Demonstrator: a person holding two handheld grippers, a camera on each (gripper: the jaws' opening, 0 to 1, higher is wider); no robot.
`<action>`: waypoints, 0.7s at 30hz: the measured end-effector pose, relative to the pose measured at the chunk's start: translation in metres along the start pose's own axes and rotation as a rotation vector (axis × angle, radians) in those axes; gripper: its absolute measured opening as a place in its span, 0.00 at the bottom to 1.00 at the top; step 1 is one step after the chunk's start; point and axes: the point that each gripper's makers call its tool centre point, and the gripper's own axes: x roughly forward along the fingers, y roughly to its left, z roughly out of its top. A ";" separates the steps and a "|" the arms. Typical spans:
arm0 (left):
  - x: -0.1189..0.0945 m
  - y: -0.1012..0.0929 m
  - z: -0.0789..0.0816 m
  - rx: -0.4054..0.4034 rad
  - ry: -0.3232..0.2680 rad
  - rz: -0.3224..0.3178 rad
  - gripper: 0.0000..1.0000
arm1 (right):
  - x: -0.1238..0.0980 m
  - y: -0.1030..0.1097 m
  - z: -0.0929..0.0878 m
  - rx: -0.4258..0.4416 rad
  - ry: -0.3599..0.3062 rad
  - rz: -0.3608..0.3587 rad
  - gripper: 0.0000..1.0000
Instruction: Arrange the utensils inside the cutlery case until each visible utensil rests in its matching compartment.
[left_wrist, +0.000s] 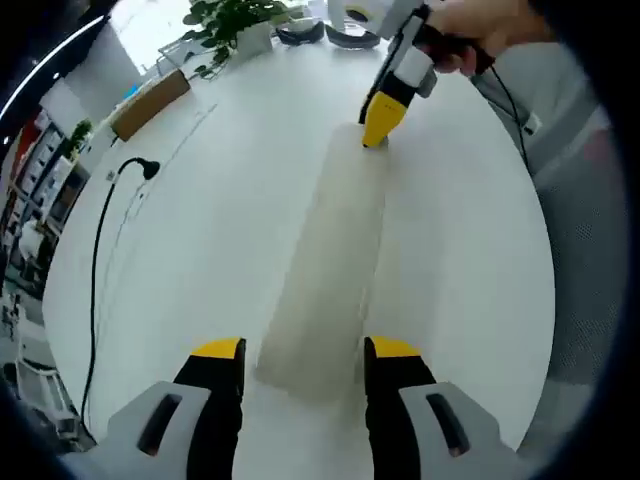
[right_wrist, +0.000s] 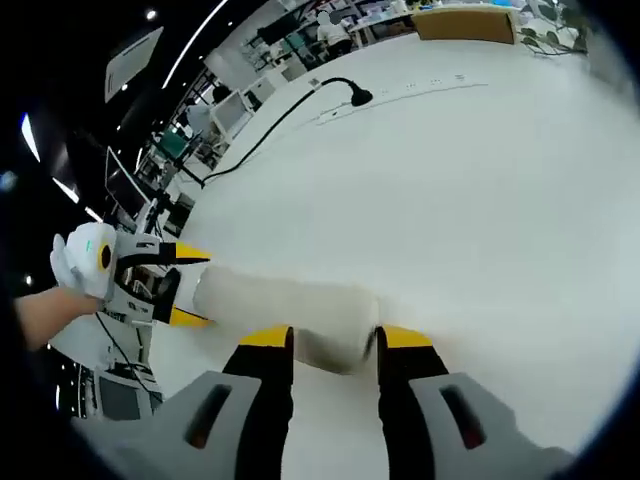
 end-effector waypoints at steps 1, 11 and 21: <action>-0.004 0.007 -0.002 -0.052 -0.023 0.015 0.53 | 0.000 -0.002 -0.002 -0.002 0.007 -0.008 0.29; -0.009 0.025 -0.025 -0.808 -0.153 -0.029 0.59 | -0.002 -0.001 -0.004 0.044 0.016 0.007 0.30; -0.012 -0.006 -0.034 -1.170 -0.162 -0.169 0.56 | -0.001 0.000 -0.002 0.078 0.029 0.028 0.28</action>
